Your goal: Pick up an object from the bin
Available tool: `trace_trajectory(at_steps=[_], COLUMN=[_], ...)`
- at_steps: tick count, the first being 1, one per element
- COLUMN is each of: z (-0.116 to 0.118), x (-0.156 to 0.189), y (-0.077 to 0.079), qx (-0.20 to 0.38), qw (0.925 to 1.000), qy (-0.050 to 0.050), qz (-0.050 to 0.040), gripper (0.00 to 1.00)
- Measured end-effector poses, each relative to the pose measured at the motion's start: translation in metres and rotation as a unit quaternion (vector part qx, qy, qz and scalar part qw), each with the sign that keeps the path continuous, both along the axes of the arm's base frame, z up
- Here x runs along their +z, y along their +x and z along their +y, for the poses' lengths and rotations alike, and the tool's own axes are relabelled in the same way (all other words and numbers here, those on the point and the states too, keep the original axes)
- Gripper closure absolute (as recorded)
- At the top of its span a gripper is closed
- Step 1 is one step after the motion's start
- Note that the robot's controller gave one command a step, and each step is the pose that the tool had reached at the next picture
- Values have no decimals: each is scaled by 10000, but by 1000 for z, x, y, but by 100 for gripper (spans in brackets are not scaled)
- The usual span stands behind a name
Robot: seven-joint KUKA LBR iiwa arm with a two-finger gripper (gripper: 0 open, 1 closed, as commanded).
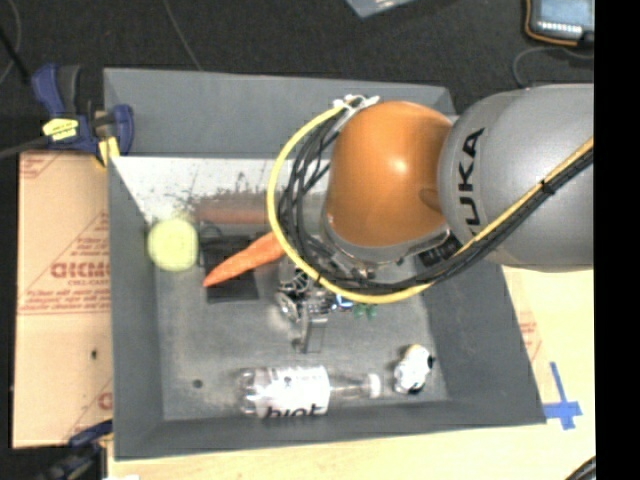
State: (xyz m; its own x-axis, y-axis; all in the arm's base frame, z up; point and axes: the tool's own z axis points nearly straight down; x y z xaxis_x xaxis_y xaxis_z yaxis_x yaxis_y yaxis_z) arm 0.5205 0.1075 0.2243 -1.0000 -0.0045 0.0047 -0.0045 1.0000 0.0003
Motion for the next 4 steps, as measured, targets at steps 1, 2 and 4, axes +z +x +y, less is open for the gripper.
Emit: trace_trajectory(at_steps=[1, 2, 4], z=[-1, -14, -80], x=[4, -59, -131], y=[2, 55, 96], qx=[-17, 62, 370], qw=[10000, 10000, 9993], qy=[4, 8, -1], qz=[-41, -78, -35], gripper=[0, 0, 0])
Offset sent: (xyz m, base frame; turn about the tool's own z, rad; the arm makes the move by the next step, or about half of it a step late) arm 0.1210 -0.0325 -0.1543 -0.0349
